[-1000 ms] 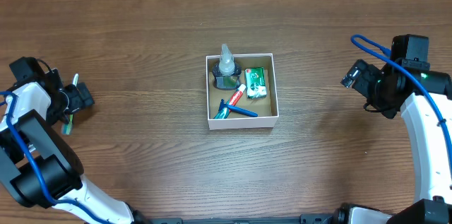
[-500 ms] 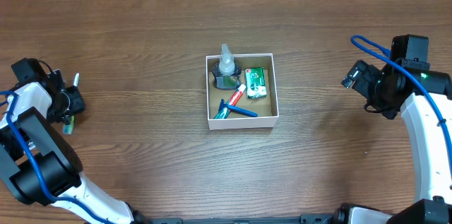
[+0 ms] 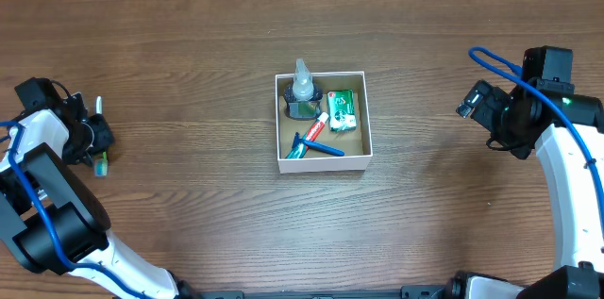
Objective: Pack container
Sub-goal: 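Move the left gripper to the green toothbrush and grasp it, then carry the toothbrush into the box and release it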
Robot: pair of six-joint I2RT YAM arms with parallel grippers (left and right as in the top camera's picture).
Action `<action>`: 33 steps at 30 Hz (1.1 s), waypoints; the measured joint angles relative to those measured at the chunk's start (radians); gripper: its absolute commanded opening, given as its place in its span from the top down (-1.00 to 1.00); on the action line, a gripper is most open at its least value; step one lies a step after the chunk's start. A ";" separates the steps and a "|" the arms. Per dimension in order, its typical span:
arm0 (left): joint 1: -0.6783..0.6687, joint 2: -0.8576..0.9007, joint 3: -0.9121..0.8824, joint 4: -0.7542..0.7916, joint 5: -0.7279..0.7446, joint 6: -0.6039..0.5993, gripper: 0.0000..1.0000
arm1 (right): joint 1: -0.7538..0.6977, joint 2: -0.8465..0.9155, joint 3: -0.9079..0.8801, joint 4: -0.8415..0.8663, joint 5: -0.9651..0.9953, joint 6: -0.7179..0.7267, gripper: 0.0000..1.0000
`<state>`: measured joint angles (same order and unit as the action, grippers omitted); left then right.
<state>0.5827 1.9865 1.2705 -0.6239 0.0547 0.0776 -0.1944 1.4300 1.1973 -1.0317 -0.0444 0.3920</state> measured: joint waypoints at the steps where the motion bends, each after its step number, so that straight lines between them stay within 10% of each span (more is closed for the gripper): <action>1: 0.000 0.000 0.001 -0.003 0.009 -0.001 0.92 | 0.000 0.000 0.000 0.000 0.001 0.000 -1.00; 15: -0.089 -0.143 0.165 -0.152 0.198 -0.060 0.92 | 0.000 0.000 0.000 -0.001 0.008 0.000 -1.00; 33: -1.008 -0.496 0.196 -0.172 0.169 0.122 0.92 | 0.000 0.000 0.000 -0.001 -0.001 0.000 -1.00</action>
<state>-0.4252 1.4906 1.4670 -0.7963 0.2241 0.1997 -0.1944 1.4300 1.1973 -1.0325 -0.0452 0.3916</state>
